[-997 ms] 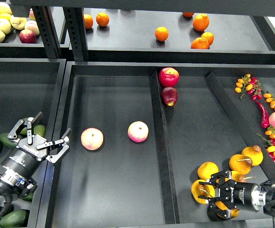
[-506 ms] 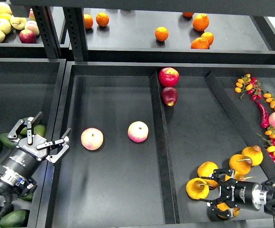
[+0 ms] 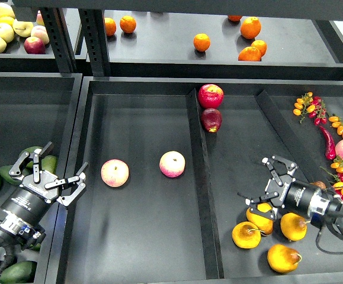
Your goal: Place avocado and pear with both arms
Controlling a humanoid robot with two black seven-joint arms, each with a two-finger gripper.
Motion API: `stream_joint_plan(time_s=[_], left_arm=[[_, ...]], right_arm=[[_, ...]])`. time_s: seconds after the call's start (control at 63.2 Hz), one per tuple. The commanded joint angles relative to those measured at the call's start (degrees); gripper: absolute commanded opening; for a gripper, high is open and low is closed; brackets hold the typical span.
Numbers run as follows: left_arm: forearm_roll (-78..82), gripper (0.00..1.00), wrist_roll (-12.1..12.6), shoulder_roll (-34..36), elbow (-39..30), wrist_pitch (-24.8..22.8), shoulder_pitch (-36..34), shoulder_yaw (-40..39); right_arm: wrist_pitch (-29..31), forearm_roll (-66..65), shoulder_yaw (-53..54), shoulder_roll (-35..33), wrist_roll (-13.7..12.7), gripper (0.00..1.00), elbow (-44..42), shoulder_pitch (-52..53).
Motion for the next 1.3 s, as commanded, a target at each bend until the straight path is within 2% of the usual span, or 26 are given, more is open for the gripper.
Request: stream_joint_plan(time_s=[0.0, 0.222, 0.506, 0.728, 1.013, 1.234, 1.282], left_arm=[[0.0, 0.99, 0.0, 0.0, -0.1, 0.0, 1.0, 0.1], [0.1, 0.99, 0.0, 0.0, -0.9, 0.0, 1.6, -0.1], [0.5, 0.99, 0.0, 0.0, -2.4, 0.0, 0.7, -0.5], [0.5, 0.99, 0.0, 0.0, -2.4, 0.0, -0.6, -0.4], [0.6, 0.99, 0.0, 0.0, -1.0, 0.0, -0.6, 0.1], [0.0, 1.00, 0.0, 0.0, 7.5, 0.0, -0.3, 0.4], [-0.1, 0.99, 0.0, 0.0, 8.9, 0.0, -0.4, 1.1]], right_arm=[[0.0, 0.0, 8.1, 6.5, 0.0, 0.98, -1.9, -0.7], [-0.2, 0.0, 18.2, 13.7, 0.0, 0.99, -4.5, -0.3], [-3.6, 2.0, 28.0, 25.1, 0.0, 0.99, -5.4, 0.7], [-3.6, 2.0, 31.5, 25.1, 0.0, 0.99, -5.8, -0.3], [-3.1, 2.0, 29.2, 25.1, 0.0, 1.00, -8.7, -3.6], [0.1, 2.2, 25.7, 25.1, 0.0, 1.00, -9.8, -10.4], [3.7, 2.2, 23.8, 25.1, 2.3, 1.00, -9.6, -12.4]])
